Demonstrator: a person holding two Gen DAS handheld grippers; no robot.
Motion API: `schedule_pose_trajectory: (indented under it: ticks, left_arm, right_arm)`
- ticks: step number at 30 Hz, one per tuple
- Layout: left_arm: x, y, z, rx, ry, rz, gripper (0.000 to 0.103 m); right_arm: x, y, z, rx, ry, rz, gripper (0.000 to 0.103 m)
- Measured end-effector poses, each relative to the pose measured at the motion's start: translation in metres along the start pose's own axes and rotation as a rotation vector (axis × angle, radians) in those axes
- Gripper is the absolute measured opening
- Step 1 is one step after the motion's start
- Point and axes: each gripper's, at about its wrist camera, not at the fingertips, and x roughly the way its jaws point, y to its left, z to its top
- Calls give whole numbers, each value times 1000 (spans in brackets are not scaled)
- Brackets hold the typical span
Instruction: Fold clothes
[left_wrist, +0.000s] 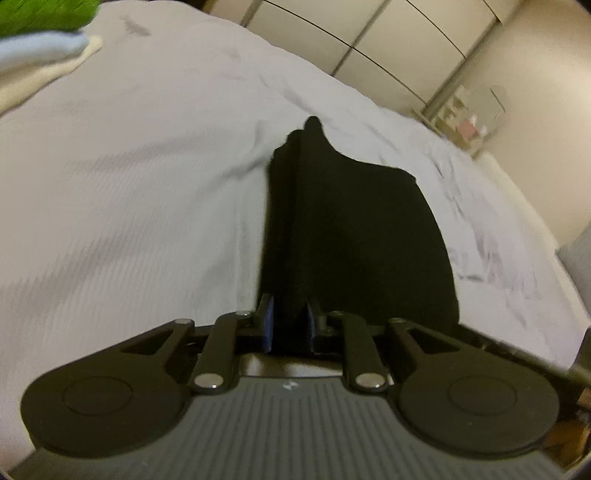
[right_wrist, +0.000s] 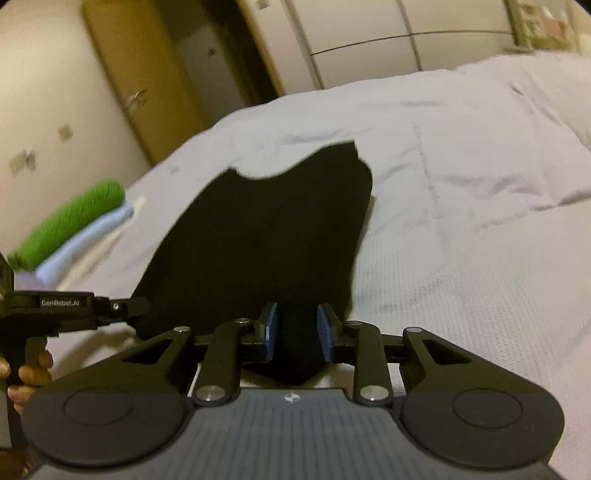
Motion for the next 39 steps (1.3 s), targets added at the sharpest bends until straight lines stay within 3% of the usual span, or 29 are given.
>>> schedule_pose_trajectory:
  ticks: [5,10,15,18,21,23,26,28,30,32,36,39]
  left_arm:
    - [-15,-21,13,60,-18,50,16]
    - [-46,-42,45,141,-123,59,15]
    - [-15,-67,60,272,-53,-32,16]
    - [18,-70,65,327,-4,13,15]
    - [40,-53,52,342,34,55,11]
    - [41,-42,42,337,11,69,3]
    - [36,-37,45,274,8,51,2]
    - [29,-43,58,246,-17,25,3]
    - [26,-51,70,244,-48,19,12]
    - [33,-58,79,270,-42,33,12]
    - [66,-59,75,310,40,73,13]
    - [67,-58,70,305,38,96,14]
  right_arm:
    - [-1,1,3,-49,12,6,30]
    - [-13,-1,22,-40,-1,35,31]
    - [-9,-6,41,0,-55,18,31]
    - [7,-13,53,32,-73,10,31]
    - [25,-20,55,40,-49,18,32]
    - [35,-22,52,26,-20,30,32]
    - [39,-28,54,16,8,57,32]
    - [35,-36,64,52,2,78,32]
    - [34,-45,73,91,-37,71,32]
    - [36,-51,81,120,-60,54,32]
    - [55,-53,73,132,-3,54,32]
    - [56,-53,66,170,-4,50,34]
